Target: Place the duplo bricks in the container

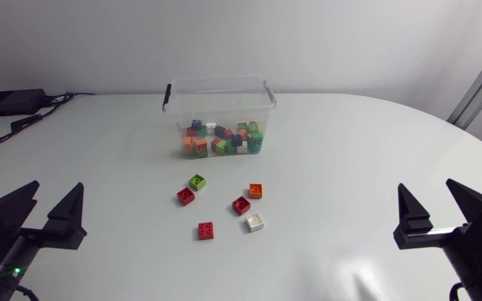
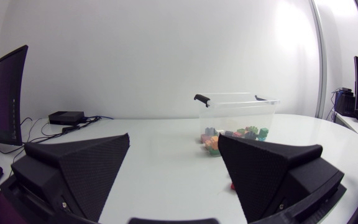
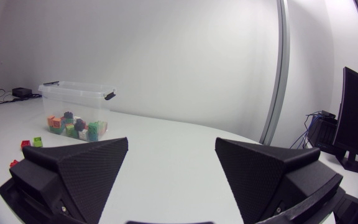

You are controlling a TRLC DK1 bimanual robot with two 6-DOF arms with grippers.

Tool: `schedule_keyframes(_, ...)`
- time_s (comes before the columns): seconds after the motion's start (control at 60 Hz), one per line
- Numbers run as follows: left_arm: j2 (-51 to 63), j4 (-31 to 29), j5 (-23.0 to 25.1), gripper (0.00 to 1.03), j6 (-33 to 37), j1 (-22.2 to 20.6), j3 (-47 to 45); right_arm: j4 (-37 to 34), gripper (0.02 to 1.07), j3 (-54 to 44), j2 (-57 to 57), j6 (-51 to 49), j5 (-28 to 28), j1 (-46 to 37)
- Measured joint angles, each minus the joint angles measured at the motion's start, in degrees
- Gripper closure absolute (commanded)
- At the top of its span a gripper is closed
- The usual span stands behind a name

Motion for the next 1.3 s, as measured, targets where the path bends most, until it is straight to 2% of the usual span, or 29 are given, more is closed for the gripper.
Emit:
schedule_keyframes(0.483, 0.0, -0.04, -0.02, 0.04, 0.0, 0.0, 0.02, 0.2, 0.06, 0.0, 0.0, 0.17, 0.0, 0.31)
schedule_keyframes(0.717, 1.44, -3.87, -0.02, 0.05, 0.0, -0.33, 4.57, 0.55, 0.06, 0.76, 0.02, 0.2, 0.0, 0.76)
schedule_keyframes(0.833, 8.37, -4.26, -0.02, 0.05, 0.0, -2.89, 10.95, 0.68, 0.06, 4.35, 2.45, 0.17, 0.0, 2.54)
schedule_keyframes(1.117, 30.16, -5.2, -0.02, 0.05, -0.31, -8.92, 22.64, 1.73, 0.06, 15.34, 20.06, 0.87, 0.7, 4.83)
schedule_keyframes(1.3, 43.56, -9.66, -0.04, 0.06, -0.42, -11.41, 28.02, 1.11, 0.06, 19.5, 28.24, 1.4, 1.77, 8.79)
